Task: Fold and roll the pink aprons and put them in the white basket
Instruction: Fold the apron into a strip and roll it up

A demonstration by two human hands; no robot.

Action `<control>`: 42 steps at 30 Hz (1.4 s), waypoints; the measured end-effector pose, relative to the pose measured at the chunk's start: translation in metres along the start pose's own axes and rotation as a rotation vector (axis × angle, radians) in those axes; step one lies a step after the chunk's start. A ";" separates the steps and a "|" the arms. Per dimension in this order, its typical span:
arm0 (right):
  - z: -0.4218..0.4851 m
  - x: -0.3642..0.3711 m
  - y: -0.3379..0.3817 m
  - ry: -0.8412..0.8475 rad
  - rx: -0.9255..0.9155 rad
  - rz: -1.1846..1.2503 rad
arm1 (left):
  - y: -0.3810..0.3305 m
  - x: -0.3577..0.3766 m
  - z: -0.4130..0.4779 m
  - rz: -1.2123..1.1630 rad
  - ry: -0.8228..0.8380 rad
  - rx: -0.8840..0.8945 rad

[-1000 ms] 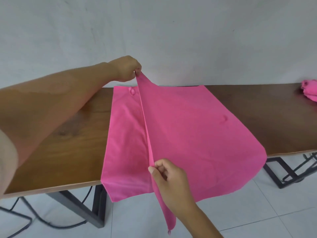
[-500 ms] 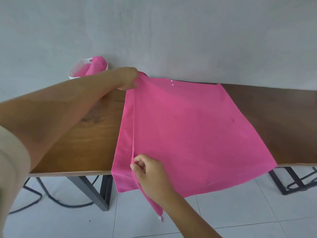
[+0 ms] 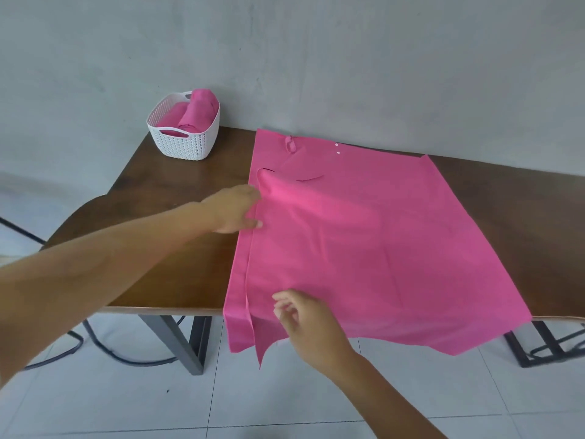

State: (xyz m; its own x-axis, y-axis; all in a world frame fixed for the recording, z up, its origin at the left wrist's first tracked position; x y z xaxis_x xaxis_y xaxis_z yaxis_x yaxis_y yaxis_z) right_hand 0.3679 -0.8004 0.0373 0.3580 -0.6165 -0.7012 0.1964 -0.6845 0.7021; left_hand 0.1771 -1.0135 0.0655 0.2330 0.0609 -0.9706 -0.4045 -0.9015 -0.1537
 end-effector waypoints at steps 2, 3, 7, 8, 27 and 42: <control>0.003 -0.010 -0.011 -0.074 -0.009 -0.096 | -0.016 0.021 -0.019 -0.056 0.046 0.027; 0.005 -0.016 -0.016 -0.106 -0.020 -0.171 | -0.026 0.030 -0.028 -0.084 0.058 0.052; 0.012 -0.033 -0.033 -0.162 -0.040 -0.348 | -0.054 0.067 -0.062 -0.152 0.131 0.126; 0.014 -0.035 -0.038 -0.159 -0.032 -0.373 | -0.056 0.074 -0.068 -0.168 0.152 0.128; 0.026 -0.074 -0.070 -0.136 -0.035 -0.449 | -0.035 0.060 -0.068 -0.315 0.101 0.091; 0.108 -0.195 -0.138 -0.227 -0.078 -0.412 | -0.080 -0.018 0.123 -0.182 -0.079 -0.041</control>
State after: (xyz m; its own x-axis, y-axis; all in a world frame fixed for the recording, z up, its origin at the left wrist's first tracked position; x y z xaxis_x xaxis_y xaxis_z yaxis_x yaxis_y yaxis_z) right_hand 0.1720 -0.6276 0.0640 0.0285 -0.3751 -0.9266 0.3515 -0.8640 0.3605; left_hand 0.0963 -0.8900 0.0720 0.2279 0.2561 -0.9394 -0.3252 -0.8894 -0.3213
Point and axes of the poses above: each hand's wrist, its own z-axis towards the middle knuckle, its own x-axis out of the palm, y = z × x, the point moved 4 cm from there along z, towards the middle knuckle, and after that the axes turned 4 degrees about y, right-handed, at the moved point
